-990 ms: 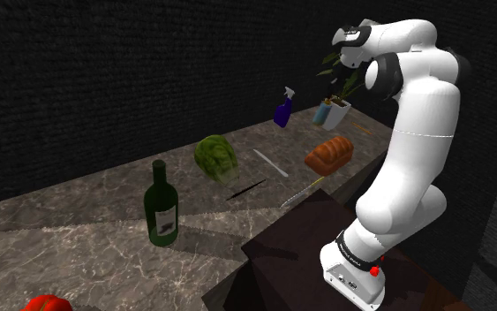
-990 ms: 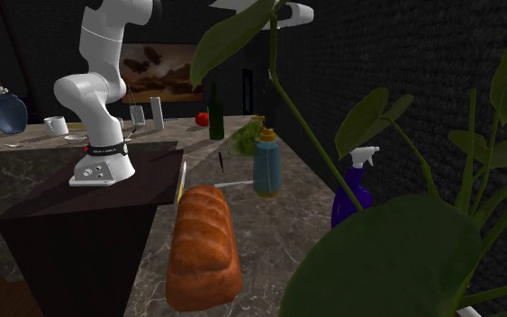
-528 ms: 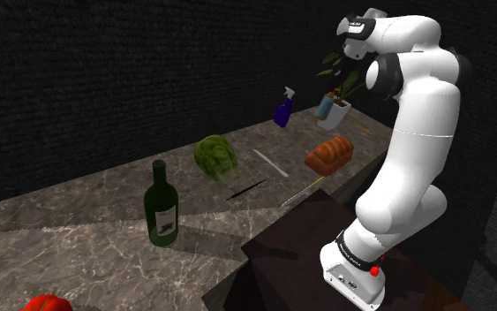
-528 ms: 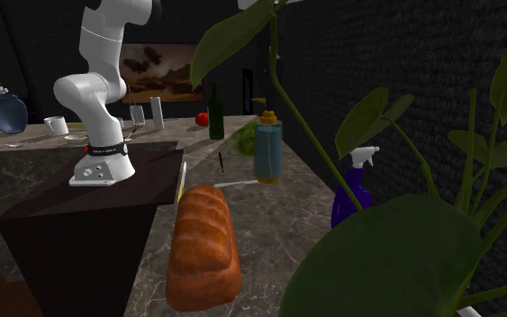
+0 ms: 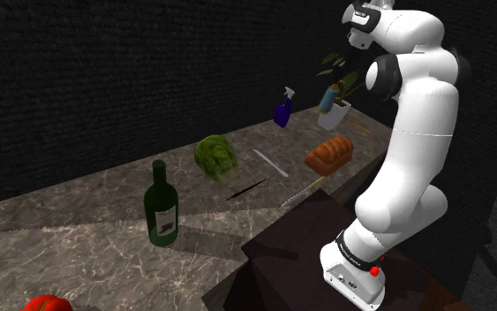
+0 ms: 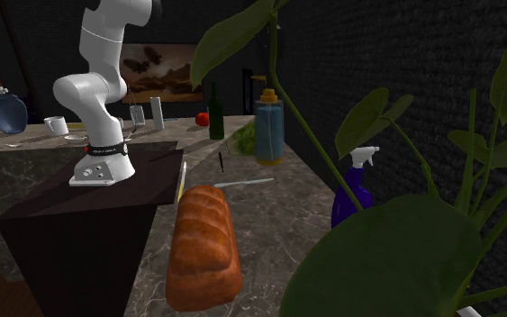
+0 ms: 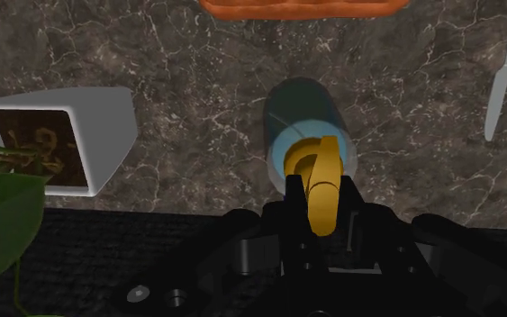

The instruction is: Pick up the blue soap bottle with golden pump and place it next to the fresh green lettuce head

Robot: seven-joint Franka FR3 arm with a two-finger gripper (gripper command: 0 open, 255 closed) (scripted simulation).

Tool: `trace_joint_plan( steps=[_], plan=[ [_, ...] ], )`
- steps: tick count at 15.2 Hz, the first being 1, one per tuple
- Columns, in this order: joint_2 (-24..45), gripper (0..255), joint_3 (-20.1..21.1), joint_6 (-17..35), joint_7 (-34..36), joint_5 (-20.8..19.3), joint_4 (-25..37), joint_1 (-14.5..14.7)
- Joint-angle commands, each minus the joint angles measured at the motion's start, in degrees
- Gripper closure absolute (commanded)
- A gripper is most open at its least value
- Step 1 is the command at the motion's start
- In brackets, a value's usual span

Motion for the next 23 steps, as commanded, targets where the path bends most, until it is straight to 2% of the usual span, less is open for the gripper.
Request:
trace_joint_plan(
  steps=[1,3,8,13,17,23],
  plan=[
    [0.3,255,0.0,-1.7,0.1,0.1,2.0,-0.4],
    [0.6,255,0.0,-2.8,0.2,0.3,3.5,-0.8],
    [-10.6,255,-0.2,2.9,6.1,-5.6,-12.0,8.2],
    [-19.7,255,1.7,6.4,13.7,-11.2,-23.0,14.6],
    [-25.8,255,4.1,8.0,20.2,-14.8,-29.7,18.3],
    [-32.8,255,9.0,9.2,29.9,-18.4,-37.2,22.3]
  ],
)
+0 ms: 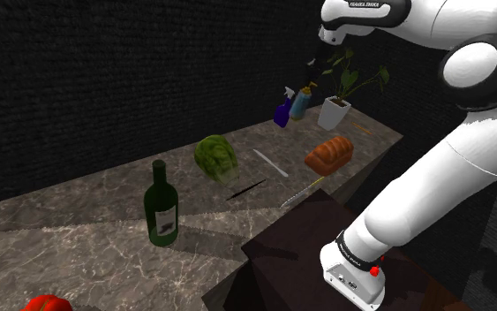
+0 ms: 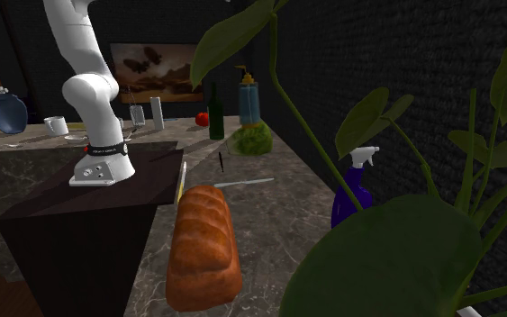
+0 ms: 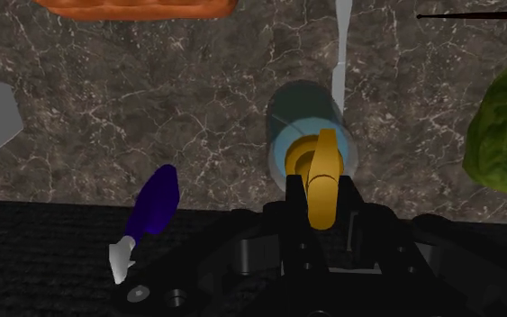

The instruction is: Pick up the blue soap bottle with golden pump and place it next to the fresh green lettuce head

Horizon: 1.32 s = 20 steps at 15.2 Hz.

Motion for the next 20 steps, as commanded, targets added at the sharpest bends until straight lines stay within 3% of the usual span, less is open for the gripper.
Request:
trace_joint_plan(
  steps=[1,10,20],
  plan=[
    [-2.3,255,1.8,0.2,3.4,-1.0,-2.4,1.2],
    [-7.6,255,9.9,0.4,16.9,-2.5,-8.2,6.1],
    [-7.7,255,18.7,-0.1,30.9,-1.9,-8.5,11.6]
  ],
)
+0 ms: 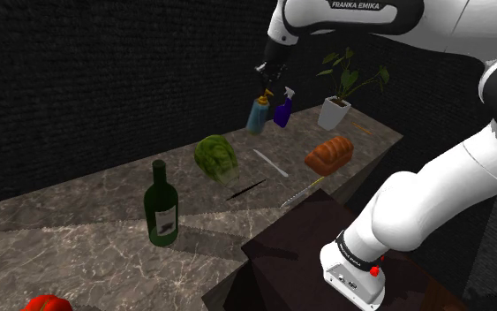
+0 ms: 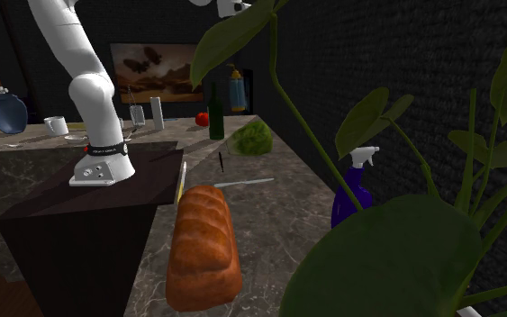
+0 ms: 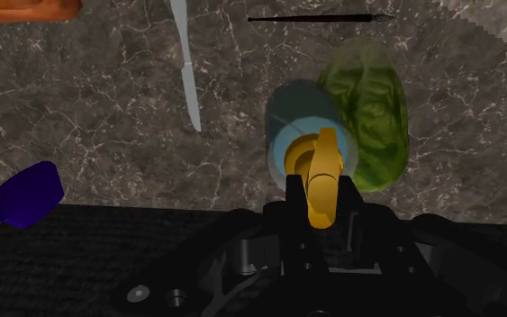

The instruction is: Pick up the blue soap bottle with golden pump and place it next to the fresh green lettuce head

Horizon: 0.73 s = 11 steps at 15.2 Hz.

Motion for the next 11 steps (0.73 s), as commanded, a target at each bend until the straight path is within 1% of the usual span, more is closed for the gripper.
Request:
trace_joint_plan(
  steps=[1,6,11],
  plan=[
    [0.6,255,1.8,-0.3,2.9,0.2,0.8,1.1],
    [3.1,255,6.0,-0.9,9.7,0.5,3.5,3.9],
    [6.9,255,9.9,-1.7,16.4,0.4,7.8,6.6]
  ],
)
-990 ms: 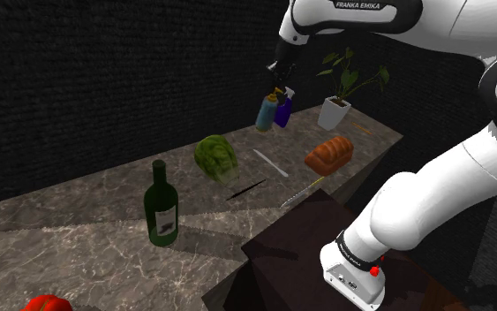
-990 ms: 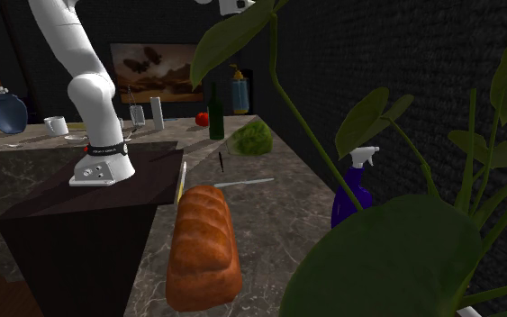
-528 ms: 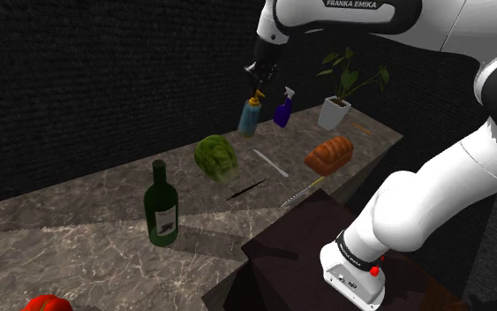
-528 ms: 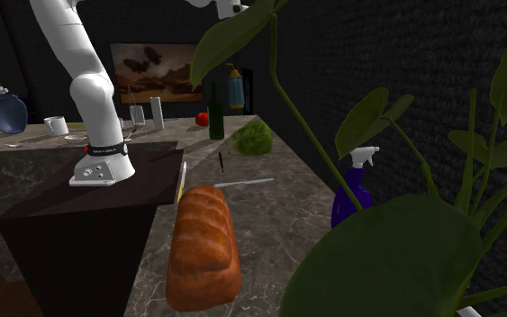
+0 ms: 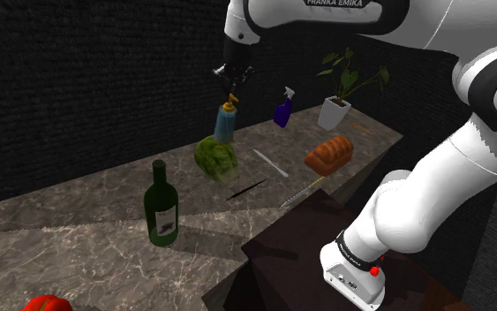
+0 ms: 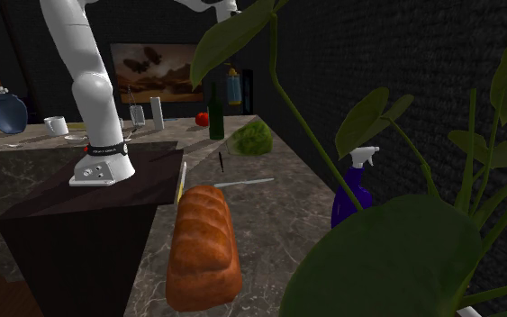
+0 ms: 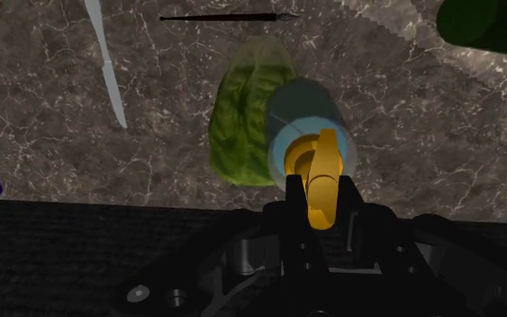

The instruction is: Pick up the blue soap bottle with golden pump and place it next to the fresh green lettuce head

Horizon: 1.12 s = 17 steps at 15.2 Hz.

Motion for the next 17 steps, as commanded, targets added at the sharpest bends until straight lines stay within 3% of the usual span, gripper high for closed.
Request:
trace_joint_plan(
  steps=[1,11,17],
  plan=[
    [1.2,255,1.4,-0.4,2.6,-0.1,1.6,1.1],
    [13.4,255,7.8,-4.3,15.4,-2.9,16.5,7.4],
    [13.1,255,7.7,0.4,15.7,-2.9,11.5,7.3]
  ],
)
